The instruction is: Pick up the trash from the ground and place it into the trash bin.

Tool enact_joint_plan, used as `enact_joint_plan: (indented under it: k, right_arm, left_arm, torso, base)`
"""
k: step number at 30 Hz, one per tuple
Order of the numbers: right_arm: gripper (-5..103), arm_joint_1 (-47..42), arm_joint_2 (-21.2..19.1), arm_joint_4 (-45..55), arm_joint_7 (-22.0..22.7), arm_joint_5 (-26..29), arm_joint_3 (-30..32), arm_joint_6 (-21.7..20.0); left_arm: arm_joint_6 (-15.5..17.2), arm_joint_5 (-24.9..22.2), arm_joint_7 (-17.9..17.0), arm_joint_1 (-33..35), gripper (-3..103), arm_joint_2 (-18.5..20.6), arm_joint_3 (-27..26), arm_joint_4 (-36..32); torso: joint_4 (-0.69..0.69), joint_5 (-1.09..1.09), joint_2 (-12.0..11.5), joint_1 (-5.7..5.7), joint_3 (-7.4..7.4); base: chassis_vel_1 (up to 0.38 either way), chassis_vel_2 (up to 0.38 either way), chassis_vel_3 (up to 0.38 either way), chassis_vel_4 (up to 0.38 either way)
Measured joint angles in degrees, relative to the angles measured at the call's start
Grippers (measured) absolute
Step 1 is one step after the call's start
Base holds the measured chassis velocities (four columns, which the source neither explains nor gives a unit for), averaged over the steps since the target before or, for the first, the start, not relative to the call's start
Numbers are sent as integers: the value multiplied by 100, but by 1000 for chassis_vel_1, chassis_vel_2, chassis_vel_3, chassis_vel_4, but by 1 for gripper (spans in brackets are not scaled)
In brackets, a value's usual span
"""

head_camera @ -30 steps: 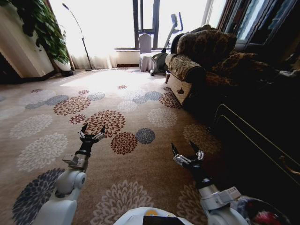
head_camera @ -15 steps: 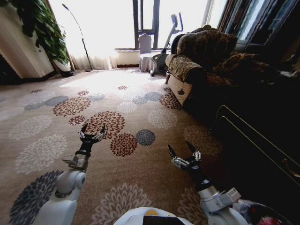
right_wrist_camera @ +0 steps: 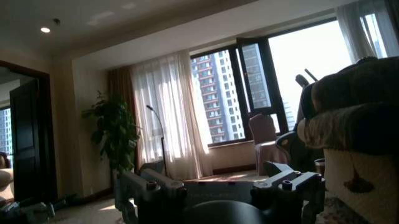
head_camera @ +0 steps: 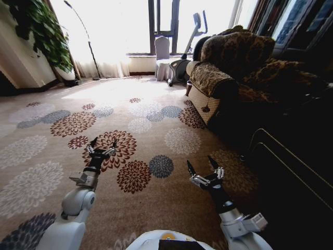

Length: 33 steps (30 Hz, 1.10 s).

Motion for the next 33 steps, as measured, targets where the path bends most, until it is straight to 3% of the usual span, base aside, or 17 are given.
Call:
enact_joint_plan:
  k: [17, 33]
  right_arm:
    - [100, 3, -14, -27, 12, 147, 61, -48]
    - [100, -57, -12, -83, -275, 149, 27, 112]
  left_arm:
    - [0, 0, 0, 0, 100, 0, -1, 0]
    - [0, 0, 1, 3, 100, -1, 0, 0]
  torso:
    - [1, -1, -3, -1, -2]
    - [1, 0, -3, -5, -7]
  base:
    - [18, -44, -19, 42]
    - [101, -297, -97, 303]
